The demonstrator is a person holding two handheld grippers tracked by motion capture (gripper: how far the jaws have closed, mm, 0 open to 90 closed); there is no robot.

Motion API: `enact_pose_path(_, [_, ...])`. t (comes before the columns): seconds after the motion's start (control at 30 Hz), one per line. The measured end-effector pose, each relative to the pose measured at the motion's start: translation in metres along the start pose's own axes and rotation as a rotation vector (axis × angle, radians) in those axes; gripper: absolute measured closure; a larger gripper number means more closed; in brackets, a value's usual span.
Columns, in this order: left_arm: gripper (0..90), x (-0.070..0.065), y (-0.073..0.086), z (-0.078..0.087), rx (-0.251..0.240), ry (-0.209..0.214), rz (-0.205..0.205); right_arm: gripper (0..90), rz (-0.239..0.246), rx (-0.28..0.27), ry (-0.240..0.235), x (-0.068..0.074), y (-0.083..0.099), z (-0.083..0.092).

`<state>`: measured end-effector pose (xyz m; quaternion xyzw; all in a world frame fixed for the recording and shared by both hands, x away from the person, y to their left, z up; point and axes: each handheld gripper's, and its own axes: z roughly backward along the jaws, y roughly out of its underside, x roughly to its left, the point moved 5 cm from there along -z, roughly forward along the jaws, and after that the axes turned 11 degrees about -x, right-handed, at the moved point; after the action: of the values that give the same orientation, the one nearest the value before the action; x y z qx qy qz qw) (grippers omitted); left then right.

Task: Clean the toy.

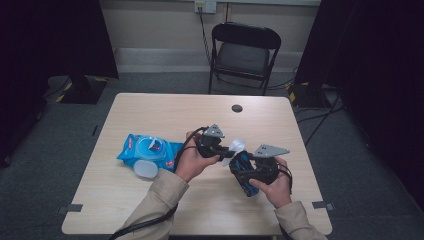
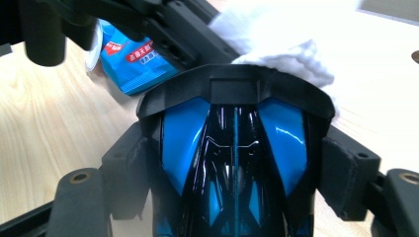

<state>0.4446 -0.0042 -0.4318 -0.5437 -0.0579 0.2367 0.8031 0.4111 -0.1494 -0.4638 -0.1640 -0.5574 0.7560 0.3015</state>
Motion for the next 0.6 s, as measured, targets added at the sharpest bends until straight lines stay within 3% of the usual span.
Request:
enact_pose_path(0.3, [81.6,-0.005,0.004,0.012,0.004,0.040,0.005,25.5,-0.013,0.005,0.015,-0.004,0.003,-0.003])
enact_pose_path(0.6, [81.5,-0.013,0.007,0.011,0.014,0.079,0.013,25.5,-0.027,0.006,0.050,-0.014,0.006,-0.002])
